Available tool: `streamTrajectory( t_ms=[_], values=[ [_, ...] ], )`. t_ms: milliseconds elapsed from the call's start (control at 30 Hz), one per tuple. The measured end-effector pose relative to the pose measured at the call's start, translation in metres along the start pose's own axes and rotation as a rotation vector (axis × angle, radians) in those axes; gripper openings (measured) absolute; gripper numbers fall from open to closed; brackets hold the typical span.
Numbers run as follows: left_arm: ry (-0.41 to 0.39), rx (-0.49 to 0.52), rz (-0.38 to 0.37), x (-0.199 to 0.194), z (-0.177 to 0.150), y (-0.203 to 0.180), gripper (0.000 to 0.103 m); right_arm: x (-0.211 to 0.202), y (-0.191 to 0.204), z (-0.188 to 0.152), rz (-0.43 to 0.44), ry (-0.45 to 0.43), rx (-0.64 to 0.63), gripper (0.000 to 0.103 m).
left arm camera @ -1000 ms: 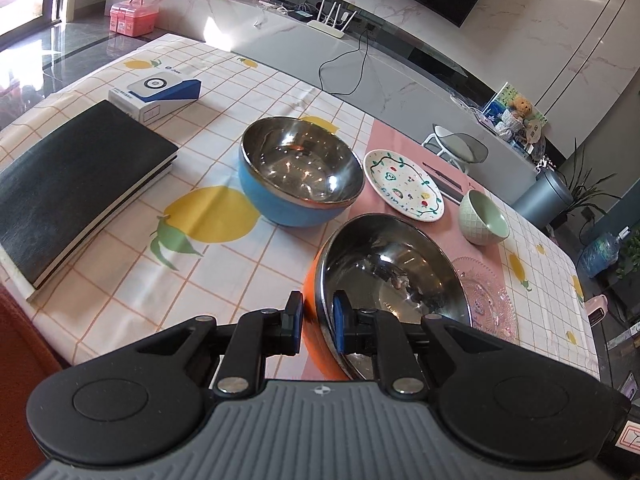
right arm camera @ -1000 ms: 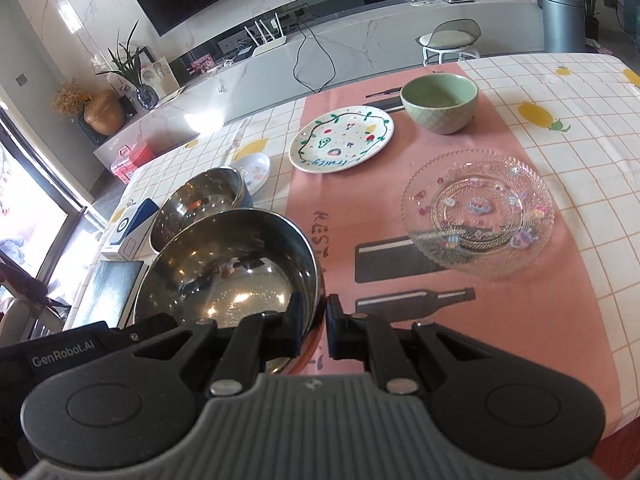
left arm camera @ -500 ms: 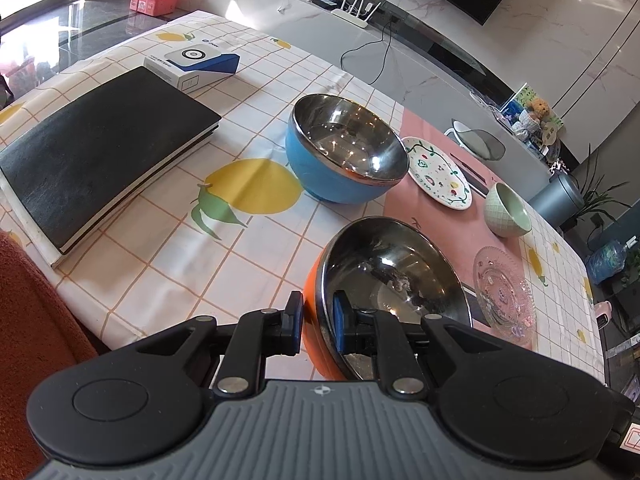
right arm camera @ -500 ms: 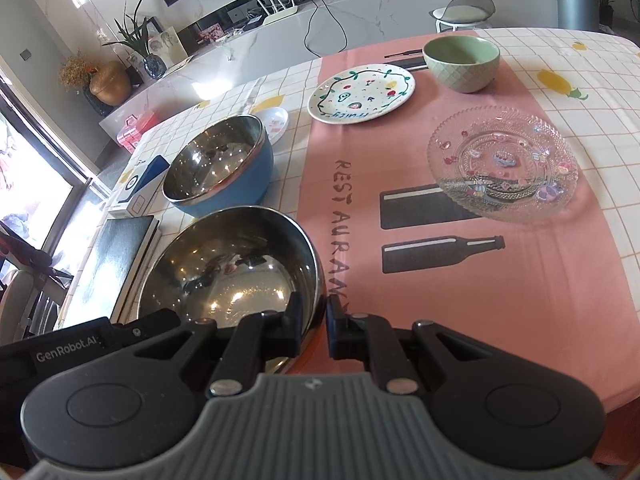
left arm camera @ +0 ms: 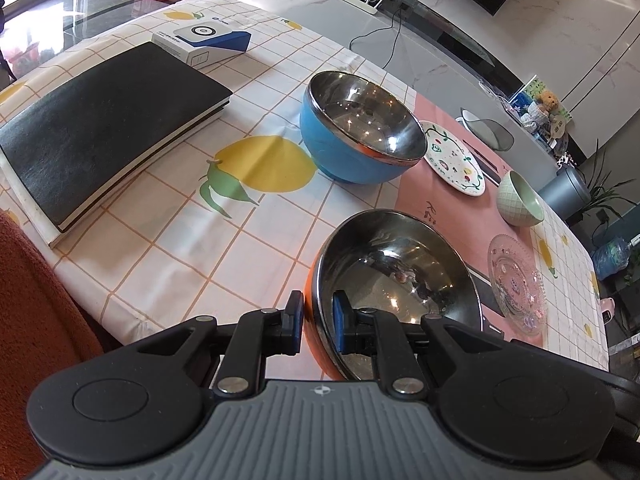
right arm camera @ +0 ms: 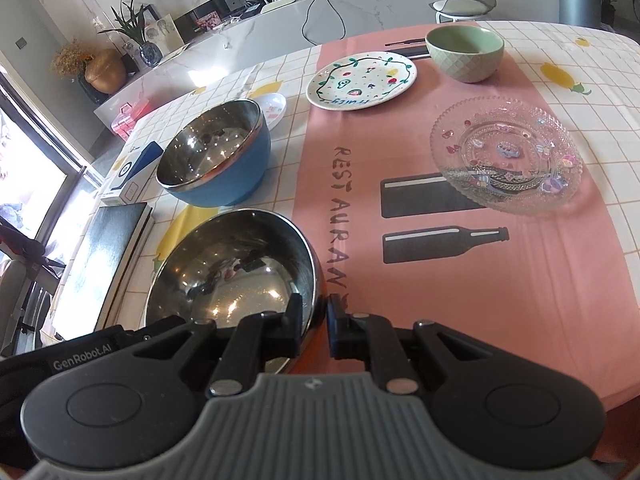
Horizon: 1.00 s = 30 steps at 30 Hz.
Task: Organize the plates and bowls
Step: 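Lift the orange bowl with both grippers and carry it toward the blue bowl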
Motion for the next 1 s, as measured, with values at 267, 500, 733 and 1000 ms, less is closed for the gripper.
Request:
streamTrajectory(
  t_ms=[267,500,733,1000],
  values=[
    [-0.012,-0.051,0.021,-0.003,0.004,0.008,0.04,-0.001,0.001,0.0,0.009,-0.002,-0.001,0.025],
    [-0.077,-0.013,0.011,-0.018,0.023,0.002,0.056,-0.014,0.006,0.01,0.01,-0.062,-0.035,0.036],
    [-0.145,0.071,-0.014,-0.026,0.05,-0.011,0.06,-0.026,0.008,0.036,0.009,-0.136,-0.056,0.049],
    [-0.171,0.082,-0.032,-0.018,0.078,-0.016,0.063,-0.018,0.008,0.056,0.001,-0.15,-0.041,0.059]
  ],
)
Point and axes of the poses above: each gripper's, at about its wrist camera, not at the fingertips, and x roughly the way its jaws point, y to its left, z to its top, the point moved 8 cm from there along x, roughly the way its jaws point, and after that the axes turned 13 degrees about -y, right-handed, at the moved point
